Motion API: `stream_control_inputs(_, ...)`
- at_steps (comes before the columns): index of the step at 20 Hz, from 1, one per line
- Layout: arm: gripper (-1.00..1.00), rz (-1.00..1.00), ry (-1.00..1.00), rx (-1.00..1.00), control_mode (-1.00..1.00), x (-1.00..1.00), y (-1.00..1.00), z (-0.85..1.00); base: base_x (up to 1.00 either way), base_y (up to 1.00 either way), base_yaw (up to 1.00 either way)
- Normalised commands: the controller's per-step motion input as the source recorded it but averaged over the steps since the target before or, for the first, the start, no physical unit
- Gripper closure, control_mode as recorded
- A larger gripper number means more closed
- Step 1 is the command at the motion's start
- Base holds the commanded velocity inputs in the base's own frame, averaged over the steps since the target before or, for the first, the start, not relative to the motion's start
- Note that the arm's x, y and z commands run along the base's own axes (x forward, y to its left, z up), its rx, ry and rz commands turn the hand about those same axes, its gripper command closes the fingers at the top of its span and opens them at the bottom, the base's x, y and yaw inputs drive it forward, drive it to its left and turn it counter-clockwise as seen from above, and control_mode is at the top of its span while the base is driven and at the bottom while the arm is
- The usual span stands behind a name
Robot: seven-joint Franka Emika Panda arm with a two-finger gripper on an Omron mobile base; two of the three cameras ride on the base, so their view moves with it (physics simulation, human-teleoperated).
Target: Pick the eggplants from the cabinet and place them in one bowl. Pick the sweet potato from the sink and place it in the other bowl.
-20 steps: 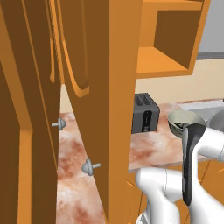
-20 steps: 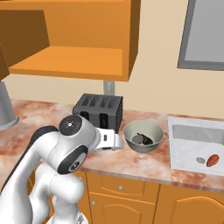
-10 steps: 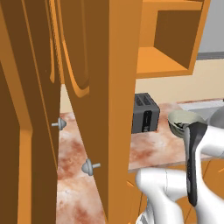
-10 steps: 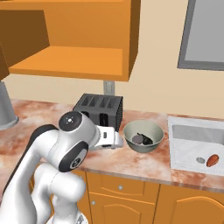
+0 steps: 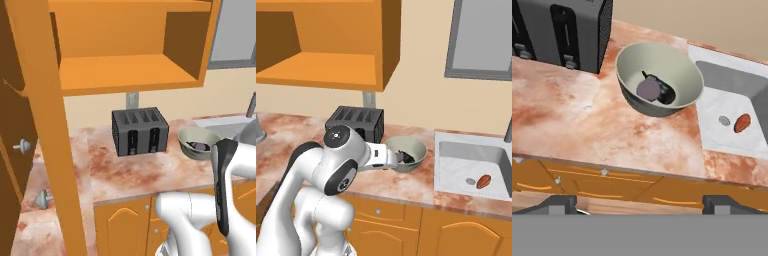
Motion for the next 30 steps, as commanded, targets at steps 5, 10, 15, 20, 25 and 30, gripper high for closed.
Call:
stream_control_inputs(5, -1.0, 0.0, 0.0, 0.0, 1.0, 0.0, 0.0, 0.0, 0.03, -0.52, 0.0)
stream_control_inputs(10, -1.0, 0.0, 0.0, 0.0, -1.0, 0.0, -0.02, 0.0, 0.0, -0.17, 0.0)
stream_control_inputs(15, -1.0, -0.01, 0.0, 0.0, -1.0, 0.05, -0.07, 0.0, 0.0, 0.0, 0.0)
stream_control_inputs(20, -1.0, -0.12, 0.0, 0.0, -1.0, 0.24, -0.38, 0.0, 0.0, 0.0, 0.0)
stream_control_inputs(25, -1.0, -0.17, 0.01, 0.0, -1.0, 0.3, -0.47, 0.0, 0.0, 0.0, 0.0)
stream_control_inputs(30, -1.0, -0.19, 0.01, 0.0, -1.0, 0.39, -0.46, 0.0, 0.0, 0.0, 0.0)
